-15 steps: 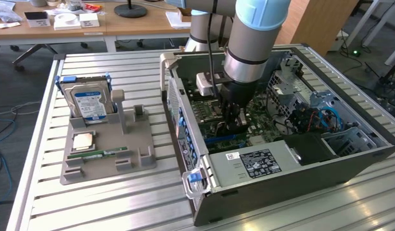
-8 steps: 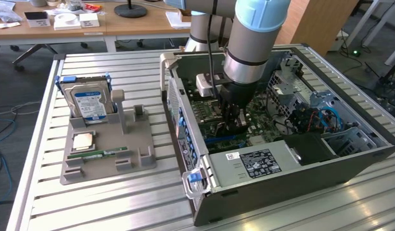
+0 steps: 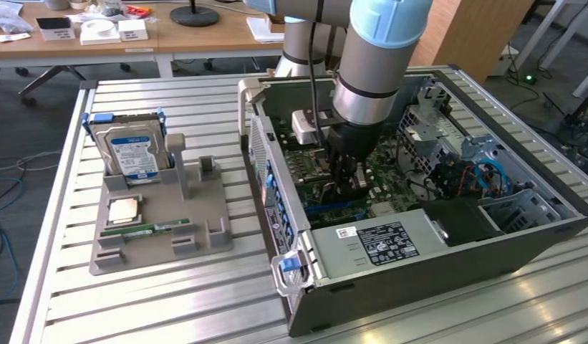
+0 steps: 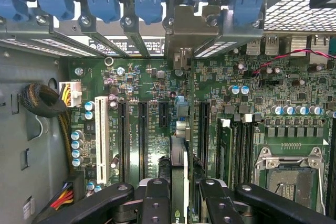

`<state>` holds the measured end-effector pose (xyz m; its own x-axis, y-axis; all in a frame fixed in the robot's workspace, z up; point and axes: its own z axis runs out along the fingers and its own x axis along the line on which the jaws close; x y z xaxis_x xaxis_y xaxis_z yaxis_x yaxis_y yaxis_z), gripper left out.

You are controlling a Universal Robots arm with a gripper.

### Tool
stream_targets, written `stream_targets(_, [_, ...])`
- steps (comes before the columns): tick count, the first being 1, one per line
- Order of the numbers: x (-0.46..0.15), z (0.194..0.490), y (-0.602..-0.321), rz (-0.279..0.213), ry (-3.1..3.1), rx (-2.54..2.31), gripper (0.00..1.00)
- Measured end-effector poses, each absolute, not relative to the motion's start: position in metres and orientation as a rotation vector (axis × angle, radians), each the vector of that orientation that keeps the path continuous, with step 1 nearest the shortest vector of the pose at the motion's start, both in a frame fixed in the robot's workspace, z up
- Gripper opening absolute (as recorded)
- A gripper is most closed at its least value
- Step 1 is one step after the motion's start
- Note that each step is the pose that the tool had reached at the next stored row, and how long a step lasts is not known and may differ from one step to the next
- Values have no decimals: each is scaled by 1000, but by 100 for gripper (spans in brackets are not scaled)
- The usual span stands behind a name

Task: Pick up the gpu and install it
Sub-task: 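Insert the gpu into the slot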

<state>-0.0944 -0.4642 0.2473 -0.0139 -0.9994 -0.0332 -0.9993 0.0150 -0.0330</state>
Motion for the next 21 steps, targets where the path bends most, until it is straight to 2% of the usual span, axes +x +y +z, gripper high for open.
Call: stream_targets(21, [-94, 247, -464, 0, 2204, -2173, 26])
